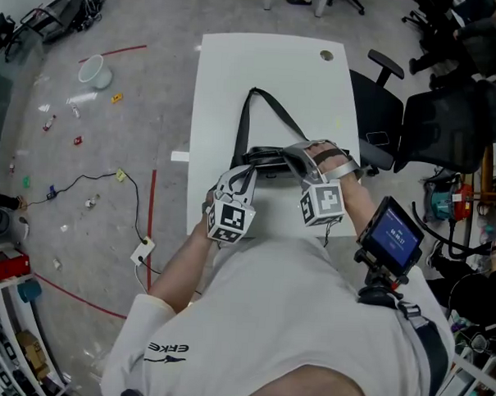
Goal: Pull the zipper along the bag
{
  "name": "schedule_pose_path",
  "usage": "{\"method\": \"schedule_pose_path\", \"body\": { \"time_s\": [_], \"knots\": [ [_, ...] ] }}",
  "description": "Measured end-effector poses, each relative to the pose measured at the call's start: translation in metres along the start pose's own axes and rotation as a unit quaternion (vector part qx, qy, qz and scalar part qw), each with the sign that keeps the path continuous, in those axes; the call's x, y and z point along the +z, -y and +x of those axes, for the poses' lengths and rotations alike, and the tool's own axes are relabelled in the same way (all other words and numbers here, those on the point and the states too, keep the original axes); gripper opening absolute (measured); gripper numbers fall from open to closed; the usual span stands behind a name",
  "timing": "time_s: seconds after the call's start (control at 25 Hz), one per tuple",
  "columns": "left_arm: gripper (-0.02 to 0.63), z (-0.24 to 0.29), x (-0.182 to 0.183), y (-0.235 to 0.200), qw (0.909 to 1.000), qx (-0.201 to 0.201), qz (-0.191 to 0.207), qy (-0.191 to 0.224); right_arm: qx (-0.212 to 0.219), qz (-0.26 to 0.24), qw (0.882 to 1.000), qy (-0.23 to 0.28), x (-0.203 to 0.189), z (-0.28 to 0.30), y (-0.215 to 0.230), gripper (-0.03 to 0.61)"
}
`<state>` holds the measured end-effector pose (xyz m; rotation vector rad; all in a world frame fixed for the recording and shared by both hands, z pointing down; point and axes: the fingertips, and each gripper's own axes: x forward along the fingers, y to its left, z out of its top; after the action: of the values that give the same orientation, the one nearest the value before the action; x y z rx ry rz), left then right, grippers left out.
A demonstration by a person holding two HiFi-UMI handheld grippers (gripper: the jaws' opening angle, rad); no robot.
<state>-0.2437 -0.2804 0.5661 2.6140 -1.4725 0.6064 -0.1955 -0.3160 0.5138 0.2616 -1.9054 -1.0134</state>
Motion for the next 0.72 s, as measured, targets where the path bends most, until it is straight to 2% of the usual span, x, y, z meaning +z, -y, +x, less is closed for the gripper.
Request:
{"method": "schedule_pose_path", "body": {
  "time_s": [0.72],
  "knots": [
    [0.003,0.000,0.006,0.009,0.9998,-0.018,0.003,0.001,0.038,-0.080,0.996,-0.010,0.024,0.007,-0.004,0.011]
  ]
}}
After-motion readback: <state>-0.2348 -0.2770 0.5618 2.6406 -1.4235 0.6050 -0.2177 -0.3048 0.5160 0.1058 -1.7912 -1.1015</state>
